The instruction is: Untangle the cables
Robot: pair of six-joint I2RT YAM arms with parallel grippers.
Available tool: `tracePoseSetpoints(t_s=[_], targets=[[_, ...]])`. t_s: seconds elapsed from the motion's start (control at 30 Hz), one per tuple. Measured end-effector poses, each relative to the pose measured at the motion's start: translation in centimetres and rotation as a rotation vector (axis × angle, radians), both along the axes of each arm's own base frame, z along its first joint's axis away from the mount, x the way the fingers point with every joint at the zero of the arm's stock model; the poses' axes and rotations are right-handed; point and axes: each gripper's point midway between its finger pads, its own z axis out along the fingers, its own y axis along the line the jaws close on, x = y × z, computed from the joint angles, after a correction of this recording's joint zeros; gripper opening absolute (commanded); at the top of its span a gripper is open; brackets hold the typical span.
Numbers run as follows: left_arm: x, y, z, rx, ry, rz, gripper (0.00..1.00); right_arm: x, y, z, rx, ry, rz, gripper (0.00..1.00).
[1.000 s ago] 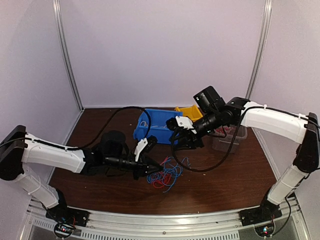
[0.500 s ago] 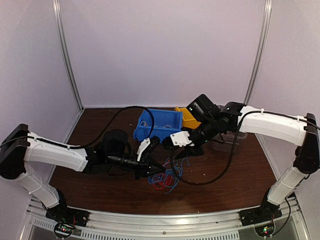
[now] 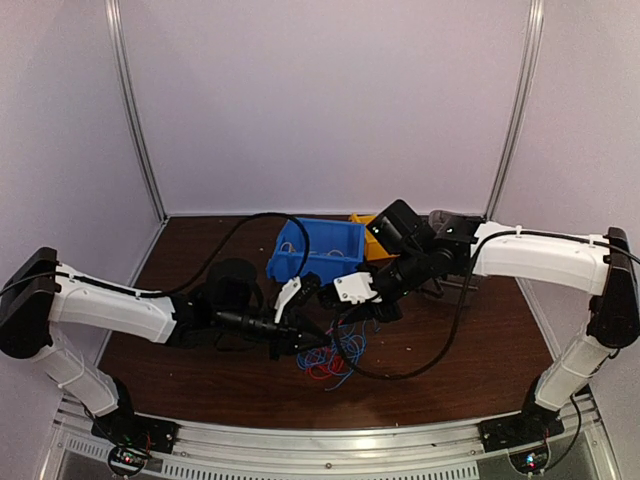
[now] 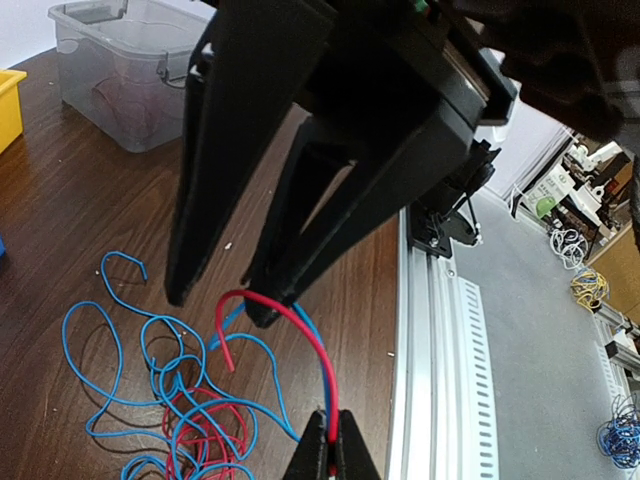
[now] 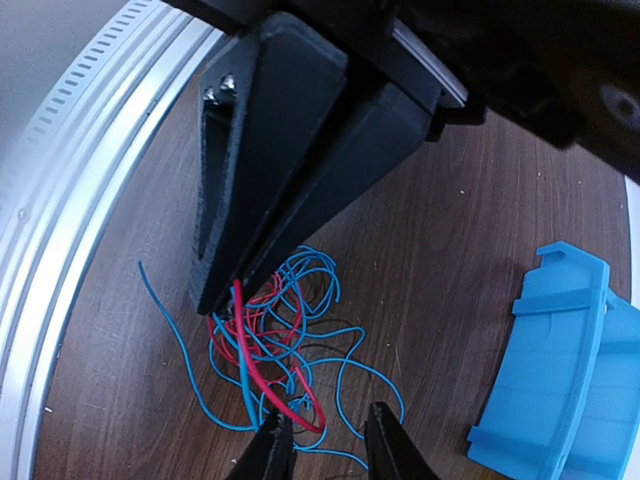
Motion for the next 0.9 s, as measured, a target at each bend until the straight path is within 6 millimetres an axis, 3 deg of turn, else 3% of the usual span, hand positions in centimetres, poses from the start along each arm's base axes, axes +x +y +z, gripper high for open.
tracePoseSetpoints(t_s=[0.17,0.3,0.47,0.53,0.6,0.73,0.9], targets=[[0.0,-0.1,-0.1,0.002,0.002,-0.001,0.07,-0.1,0.5,0.1,0.019,0.009,-0.011,0.0],[0.1,-0.1,0.0,0.0,0.0,0.001,0.18,-0.1,0.5,0.2,0.023,0.018,-0.022,0.0],[0.6,-0.1,-0.1,0.006,-0.008,0.032,0.17,0.3,0.4,1.9,0.036,0.025,-0.049,0.0],[1.0,-0.1,-0.3,0.012,-0.017,0.048,0.16,0.9,0.5,4.5,0.081,0.029,-0.067,0.0],[1.4,-0.2,-1.1,0.029,-0.021,0.062,0.15,2.2,0.3,8.5,0.16,0.029,-0.094,0.0],[2.0,-0.3,-3.8,0.091,-0.009,0.086,0.14,4.8,-2.3,18.5,0.371,-0.019,-0.156,0.0],[2.6,-0.4,-6.7,0.157,0.005,0.1,0.11,4.2,-5.6,27.5,0.562,-0.061,-0.162,0.0]])
